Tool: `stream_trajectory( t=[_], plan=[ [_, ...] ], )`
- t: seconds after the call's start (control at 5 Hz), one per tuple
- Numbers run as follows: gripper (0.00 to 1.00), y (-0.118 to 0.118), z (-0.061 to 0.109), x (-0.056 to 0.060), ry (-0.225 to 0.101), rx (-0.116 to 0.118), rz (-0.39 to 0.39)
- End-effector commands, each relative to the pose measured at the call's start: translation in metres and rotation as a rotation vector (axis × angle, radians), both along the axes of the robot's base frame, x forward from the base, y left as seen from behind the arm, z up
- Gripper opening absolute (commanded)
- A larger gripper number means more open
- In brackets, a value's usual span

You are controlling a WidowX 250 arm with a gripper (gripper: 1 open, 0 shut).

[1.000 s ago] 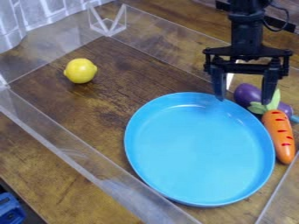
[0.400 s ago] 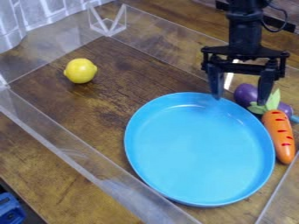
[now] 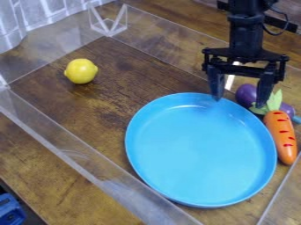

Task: Remove the purple eggplant from the blue tray and put it on the table

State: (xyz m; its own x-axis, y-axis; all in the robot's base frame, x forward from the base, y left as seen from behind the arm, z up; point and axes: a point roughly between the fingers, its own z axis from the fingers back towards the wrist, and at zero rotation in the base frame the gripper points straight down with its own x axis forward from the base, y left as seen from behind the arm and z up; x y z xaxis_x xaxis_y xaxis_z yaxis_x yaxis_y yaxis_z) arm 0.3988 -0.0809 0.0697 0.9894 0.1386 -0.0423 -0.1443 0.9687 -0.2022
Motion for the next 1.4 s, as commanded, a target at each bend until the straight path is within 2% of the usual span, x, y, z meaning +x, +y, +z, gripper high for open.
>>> stream_trajectory(
  t=[0.0,1.2],
  plan=[
    [1.00,0.0037,0.0228,0.0071,-0.062,0.002,-0.013],
    [1.00,0.0114,0.0263,0.0029,-0.052,0.030,-0.104]
  ],
)
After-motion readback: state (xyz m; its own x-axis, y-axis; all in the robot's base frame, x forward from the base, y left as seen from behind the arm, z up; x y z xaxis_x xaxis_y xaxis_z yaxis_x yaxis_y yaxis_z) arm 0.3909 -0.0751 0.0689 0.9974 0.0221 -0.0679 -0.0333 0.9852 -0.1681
